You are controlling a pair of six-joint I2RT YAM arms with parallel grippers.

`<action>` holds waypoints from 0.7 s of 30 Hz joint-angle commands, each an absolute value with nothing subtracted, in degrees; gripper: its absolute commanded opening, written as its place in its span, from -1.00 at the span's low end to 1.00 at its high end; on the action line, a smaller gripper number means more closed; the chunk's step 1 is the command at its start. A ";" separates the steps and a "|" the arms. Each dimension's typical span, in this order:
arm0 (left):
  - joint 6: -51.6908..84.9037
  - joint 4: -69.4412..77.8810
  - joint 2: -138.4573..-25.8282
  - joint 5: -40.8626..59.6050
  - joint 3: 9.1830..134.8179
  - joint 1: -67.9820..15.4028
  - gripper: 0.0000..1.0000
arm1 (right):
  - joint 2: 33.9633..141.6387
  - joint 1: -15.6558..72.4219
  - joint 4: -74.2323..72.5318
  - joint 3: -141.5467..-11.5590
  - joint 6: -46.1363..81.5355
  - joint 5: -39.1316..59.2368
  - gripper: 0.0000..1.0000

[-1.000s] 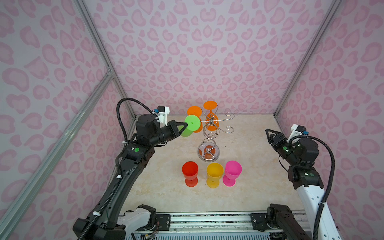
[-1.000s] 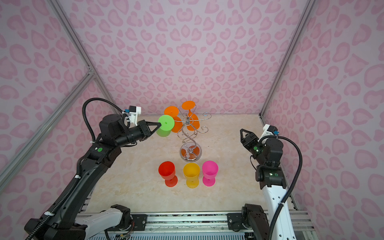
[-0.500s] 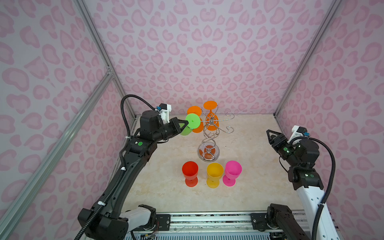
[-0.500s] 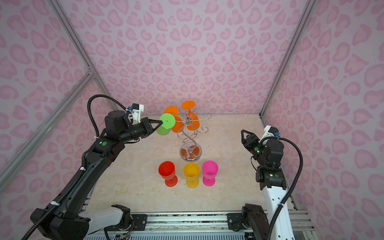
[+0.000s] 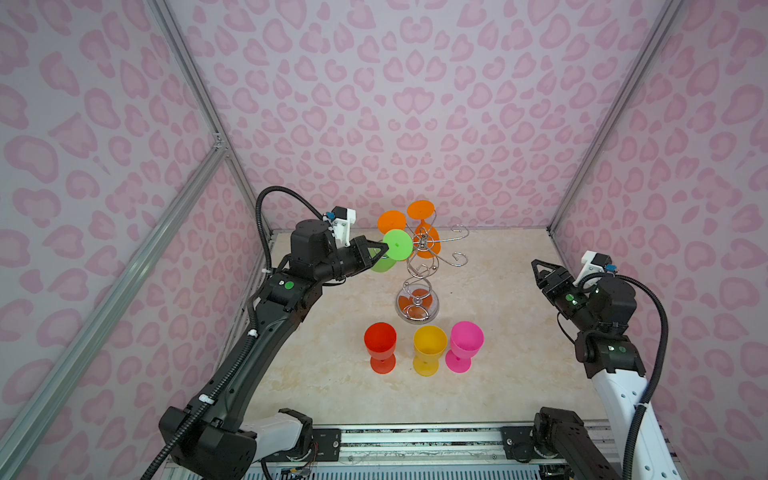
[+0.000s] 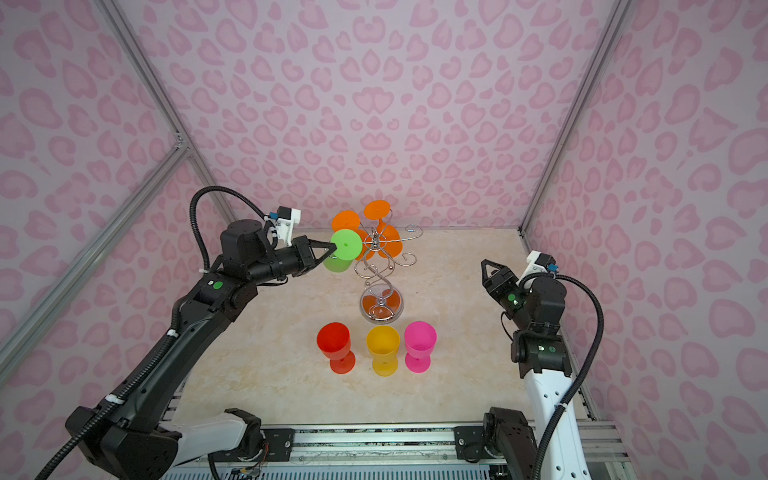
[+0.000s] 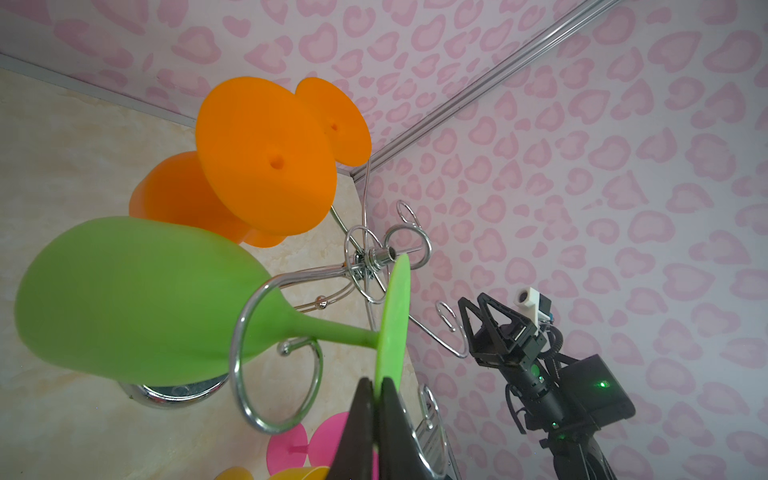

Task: Take the wine glass off the wine glass rack
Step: 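Close the left gripper on the green glass foot and lift it off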

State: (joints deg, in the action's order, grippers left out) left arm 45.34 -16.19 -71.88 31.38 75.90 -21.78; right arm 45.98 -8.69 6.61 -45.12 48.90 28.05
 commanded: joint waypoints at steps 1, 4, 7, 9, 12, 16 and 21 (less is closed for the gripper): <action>43.91 -14.63 -72.16 32.19 76.30 -22.44 -0.97 | 46.12 -8.70 4.23 -44.79 49.39 28.80 0.07; 43.68 -15.21 -71.75 32.26 75.95 -22.97 -0.96 | 46.14 -8.70 4.04 -44.81 49.75 28.92 0.07; 43.59 -15.77 -70.62 32.16 75.12 -23.15 -0.96 | 46.06 -8.75 4.20 -44.96 49.66 28.93 0.07; 43.51 -16.33 -69.67 32.08 74.51 -23.22 -0.96 | 46.03 -8.70 4.14 -44.92 49.66 28.90 0.07; 43.59 -17.00 -68.20 32.08 73.50 -23.21 -0.97 | 46.40 -8.70 3.79 -44.89 49.99 29.00 0.07; 44.20 -17.39 -66.18 33.19 71.70 -23.25 -0.96 | 46.93 -8.72 3.23 -44.91 50.45 29.40 0.07; 44.03 -19.89 -62.04 33.94 69.83 -23.20 -0.96 | 47.20 -8.70 3.20 -45.01 50.54 29.50 0.07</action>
State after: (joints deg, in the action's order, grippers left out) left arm 44.84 -18.37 -63.79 32.71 70.46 -23.24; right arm 47.09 -8.69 5.45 -45.12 50.39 28.95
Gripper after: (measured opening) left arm 0.063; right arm 0.536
